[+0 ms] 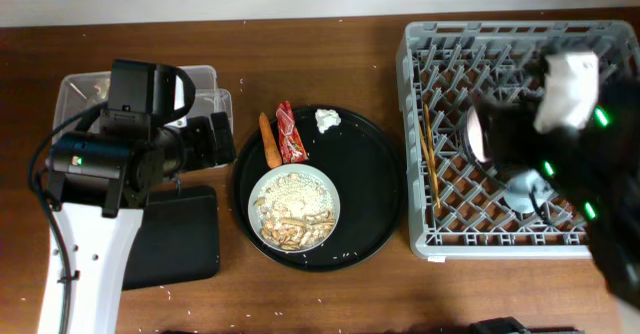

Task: Sort waste into correct bins and load items into the dishwasher rack
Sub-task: 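Place the chopsticks upright in the rack and open the right gripper, then grasp the white tissue with the left gripper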

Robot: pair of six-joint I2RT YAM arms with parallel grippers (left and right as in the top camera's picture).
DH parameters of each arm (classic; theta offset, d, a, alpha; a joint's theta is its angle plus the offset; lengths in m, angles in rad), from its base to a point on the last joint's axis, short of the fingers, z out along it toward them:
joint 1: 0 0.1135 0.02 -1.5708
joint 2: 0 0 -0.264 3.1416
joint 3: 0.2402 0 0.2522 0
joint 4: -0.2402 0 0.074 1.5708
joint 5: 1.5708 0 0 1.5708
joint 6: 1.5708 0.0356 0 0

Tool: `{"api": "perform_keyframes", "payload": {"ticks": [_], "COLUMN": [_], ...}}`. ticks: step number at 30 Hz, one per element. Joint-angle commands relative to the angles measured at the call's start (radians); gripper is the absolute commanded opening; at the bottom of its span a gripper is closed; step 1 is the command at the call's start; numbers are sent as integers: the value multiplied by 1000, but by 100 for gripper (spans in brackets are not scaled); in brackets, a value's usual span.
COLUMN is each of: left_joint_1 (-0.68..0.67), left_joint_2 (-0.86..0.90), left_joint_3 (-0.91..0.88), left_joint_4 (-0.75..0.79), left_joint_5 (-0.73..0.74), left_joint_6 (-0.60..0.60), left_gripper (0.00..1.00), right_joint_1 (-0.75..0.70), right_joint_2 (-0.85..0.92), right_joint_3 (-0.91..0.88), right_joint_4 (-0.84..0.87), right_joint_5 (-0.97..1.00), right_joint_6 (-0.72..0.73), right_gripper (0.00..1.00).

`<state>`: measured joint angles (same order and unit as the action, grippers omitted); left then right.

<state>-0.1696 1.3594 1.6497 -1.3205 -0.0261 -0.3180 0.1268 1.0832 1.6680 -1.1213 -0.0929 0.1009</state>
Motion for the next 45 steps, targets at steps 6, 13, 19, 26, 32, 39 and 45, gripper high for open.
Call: {"api": "perform_keyframes", "payload": {"ticks": [6, 13, 19, 26, 32, 39, 45], "left_joint_1": [2, 2, 2, 2, 2, -68, -231], "left_joint_2": [-4, -4, -4, -4, -4, 185, 529], "left_joint_3": [12, 12, 12, 12, 12, 11, 11], "left_joint_4": [-2, -2, -2, -2, -2, 192, 486], "left_joint_5": [4, 4, 4, 4, 4, 103, 140], "left_joint_6": [-3, -3, -3, -3, -3, -48, 11], "left_gripper": [99, 99, 99, 99, 99, 99, 79], "right_joint_1": [4, 2, 3, 4, 4, 4, 4], "right_joint_2": [-53, -427, -959, -1080, -1080, -1080, -1080], "right_joint_3": [4, -486, -1389, -1662, -1662, -1662, -1662], "right_joint_4": [-125, 310, 723, 1048, 1048, 1048, 1048], "right_joint_5": [-24, 154, 92, 37, 37, 37, 37], "right_joint_6": [0, -84, -85, -86, -86, -86, -86], "right_gripper": [98, 98, 98, 98, 98, 98, 98]}}
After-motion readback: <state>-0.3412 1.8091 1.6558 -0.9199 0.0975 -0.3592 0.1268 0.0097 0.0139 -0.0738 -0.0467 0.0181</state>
